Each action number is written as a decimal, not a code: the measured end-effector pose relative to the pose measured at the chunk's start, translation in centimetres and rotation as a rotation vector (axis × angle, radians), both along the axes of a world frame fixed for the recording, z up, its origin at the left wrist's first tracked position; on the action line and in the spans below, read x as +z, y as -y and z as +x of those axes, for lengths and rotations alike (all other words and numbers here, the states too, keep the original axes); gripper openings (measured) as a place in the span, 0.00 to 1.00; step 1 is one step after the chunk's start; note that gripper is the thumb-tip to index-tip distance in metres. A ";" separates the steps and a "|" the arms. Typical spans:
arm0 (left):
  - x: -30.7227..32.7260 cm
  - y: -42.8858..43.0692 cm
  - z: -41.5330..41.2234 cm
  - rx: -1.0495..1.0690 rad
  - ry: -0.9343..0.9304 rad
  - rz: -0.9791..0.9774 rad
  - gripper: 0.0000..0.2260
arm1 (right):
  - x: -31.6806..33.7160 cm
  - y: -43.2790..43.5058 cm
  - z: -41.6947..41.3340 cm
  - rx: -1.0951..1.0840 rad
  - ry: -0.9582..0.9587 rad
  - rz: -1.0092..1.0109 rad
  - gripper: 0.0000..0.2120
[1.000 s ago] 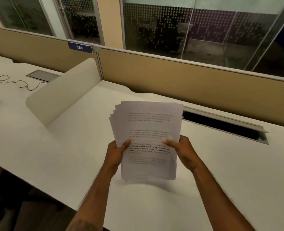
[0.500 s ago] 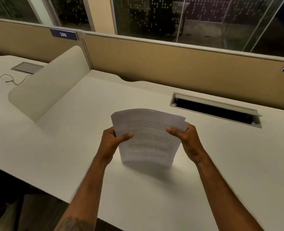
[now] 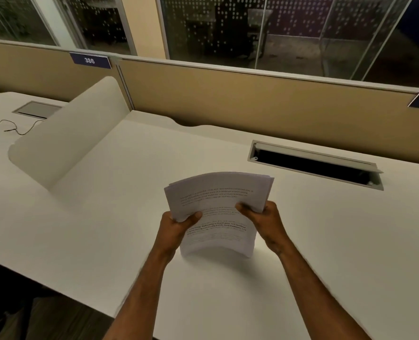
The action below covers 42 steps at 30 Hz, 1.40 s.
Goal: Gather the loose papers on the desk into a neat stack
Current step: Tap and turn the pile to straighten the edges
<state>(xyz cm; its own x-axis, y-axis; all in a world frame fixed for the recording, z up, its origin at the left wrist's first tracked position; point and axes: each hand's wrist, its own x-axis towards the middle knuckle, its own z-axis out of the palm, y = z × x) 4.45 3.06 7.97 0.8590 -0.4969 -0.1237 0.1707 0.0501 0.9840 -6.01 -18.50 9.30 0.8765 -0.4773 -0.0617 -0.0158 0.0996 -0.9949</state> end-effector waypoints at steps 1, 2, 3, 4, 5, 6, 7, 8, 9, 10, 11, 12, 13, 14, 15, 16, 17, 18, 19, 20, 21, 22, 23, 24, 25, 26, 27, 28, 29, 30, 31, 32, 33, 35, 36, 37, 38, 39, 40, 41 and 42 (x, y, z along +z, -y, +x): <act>-0.3 0.1 -0.3 0.020 -0.008 0.020 0.10 | -0.7 -0.2 -0.1 0.009 -0.042 -0.001 0.07; -0.4 0.3 -0.5 0.036 -0.011 0.039 0.09 | -1.4 -0.3 -0.2 0.014 -0.075 0.000 0.07; -0.4 0.4 -0.6 0.040 -0.011 0.055 0.09 | -1.8 -0.3 -0.2 0.017 -0.096 0.007 0.07; -0.3 0.4 -0.5 0.035 -0.010 0.069 0.09 | -2.1 -0.1 -0.3 0.022 -0.115 0.011 0.09; -0.2 0.4 -0.4 0.027 -0.010 0.077 0.09 | -2.2 0.2 -0.4 0.035 -0.139 0.003 0.11; 0.0 0.3 -0.2 0.023 -0.012 0.074 0.10 | -2.3 0.5 -0.6 0.055 -0.165 -0.011 0.12; 0.2 0.2 0.0 0.026 -0.014 0.060 0.12 | -2.5 0.9 -0.9 0.082 -0.188 -0.025 0.15; 0.4 0.0 0.2 0.036 -0.019 0.039 0.13 | -2.6 1.2 -1.3 0.117 -0.208 -0.036 0.18; 0.7 -0.2 0.5 0.051 -0.024 0.015 0.14 | -2.6 1.6 -1.8 0.157 -0.223 -0.044 0.20; 0.9 -0.4 0.8 0.070 -0.033 -0.008 0.13 | -2.7 1.9 -2.2 0.198 -0.232 -0.055 0.21; 1.1 -0.6 1.1 0.087 -0.043 -0.029 0.11 | -2.7 2.2 -2.7 0.235 -0.238 -0.065 0.20; 1.3 -0.8 1.4 0.100 -0.054 -0.049 0.09 | -2.7 2.4 -3.0 0.258 -0.243 -0.074 0.20; 1.4 -0.8 1.7 0.109 -0.062 -0.064 0.08 | -2.7 2.5 -3.1 0.262 -0.249 -0.077 0.18; 1.6 -0.8 1.9 0.113 -0.070 -0.073 0.08 | -2.6 2.5 -3.2 0.246 -0.252 -0.075 0.15; 1.7 -0.6 2.0 0.117 -0.077 -0.078 0.08 | -2.6 2.6 -3.2 0.220 -0.247 -0.075 0.11; 1.8 -0.4 2.0 0.124 -0.087 -0.084 0.09 | -2.6 2.7 -3.2 0.196 -0.239 -0.077 0.07; 1.8 -0.1 2.0 0.132 -0.099 -0.095 0.09 | -2.6 2.8 -3.2 0.175 -0.228 -0.074 0.06; 1.8 0.2 2.0 0.144 -0.116 -0.112 0.09 | -2.6 2.9 -3.4 0.160 -0.210 -0.056 0.06; 1.8 0.4 1.9 0.160 -0.139 -0.141 0.10 | -2.6 3.1 -3.8 0.148 -0.179 -0.013 0.08; 1.8 0.7 1.8 0.182 -0.169 -0.188 0.11 | -2.7 3.3 -4.2 0.134 -0.132 0.060 0.11; 1.8 1.0 1.7 0.210 -0.202 -0.249 0.13 | -3.0 3.3 -4.6 0.122 -0.079 0.164 0.15; 1.8 1.3 1.5 0.241 -0.232 -0.313 0.15 | -3.2 3.2 -5.0 0.111 -0.026 0.281 0.18; 1.9 1.6 1.3 0.270 -0.255 -0.377 0.16 | -3.4 2.7 -5.1 0.102 0.020 0.379 0.19; 1.9 2.1 1.0 0.291 -0.277 -0.437 0.17 | -3.5 2.2 -5.0 0.095 0.056 0.445 0.19; 1.9 2.8 0.6 0.304 -0.300 -0.490 0.18 | -3.5 1.5 -4.6 0.086 0.084 0.484 0.19; 1.7 3.5 0.0 0.306 -0.328 -0.530 0.20 | -3.3 0.8 -4.0 0.068 0.111 0.507 0.19; 1.5 4.2 -0.8 0.301 -0.356 -0.550 0.22 | -2.9 0.2 -3.3 0.034 0.130 0.519 0.19; 1.2 4.7 -1.6 0.291 -0.381 -0.556 0.22 | -2.6 -0.2 -2.7 -0.011 0.142 0.517 0.19; 0.7 4.9 -2.2 0.272 -0.400 -0.560 0.22 | -2.2 -0.2 -2.3 -0.057 0.146 0.495 0.18; 0.3 4.7 -2.6 0.250 -0.416 -0.563 0.22 | -1.8 0.1 -2.1 -0.095 0.144 0.457 0.17; -0.1 3.9 -2.4 0.226 -0.429 -0.564 0.22 | -1.5 0.6 -2.0 -0.120 0.136 0.409 0.16; -0.4 2.7 -1.7 0.205 -0.437 -0.554 0.23 | -1.3 1.3 -2.2 -0.128 0.124 0.360 0.16; -0.6 1.1 -0.4 0.194 -0.426 -0.522 0.22 | -1.1 2.3 -2.5 -0.123 0.110 0.314 0.18; -0.5 -2.2 3.0 0.178 -0.354 -0.394 0.18 | -0.7 4.0 -3.1 -0.086 0.078 0.240 0.22; 0.0 -3.4 4.6 0.154 -0.288 -0.298 0.17 | -0.6 4.7 -3.3 -0.058 0.054 0.209 0.24; 0.5 -4.1 5.9 0.096 -0.205 -0.193 0.17 | -0.5 5.2 -3.4 -0.029 0.024 0.176 0.23; 0.9 -4.1 6.7 0.014 -0.125 -0.086 0.20 | -0.4 5.6 -3.4 -0.001 -0.007 0.142 0.22; 1.2 -3.6 7.1 -0.075 -0.064 0.009 0.23 | -0.4 5.8 -3.3 0.024 -0.030 0.111 0.21; 1.5 -2.7 7.1 -0.131 -0.023 0.079 0.25 | -0.3 5.9 -3.1 0.044 -0.046 0.083 0.20; 1.6 -1.8 6.8 -0.126 0.010 0.121 0.25 | -0.3 6.0 -2.9 0.055 -0.054 0.062 0.19; 1.6 -1.0 6.5 -0.079 0.033 0.127 0.22 | -0.3 6.0 -2.8 0.055 -0.057 0.049 0.18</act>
<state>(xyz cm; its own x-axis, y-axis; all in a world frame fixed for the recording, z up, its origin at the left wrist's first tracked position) 10.94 4.08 9.58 0.8222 -0.5454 -0.1626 0.1370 -0.0876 0.9867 -8.83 -24.48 8.98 0.8957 -0.4240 -0.1339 -0.0787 0.1452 -0.9863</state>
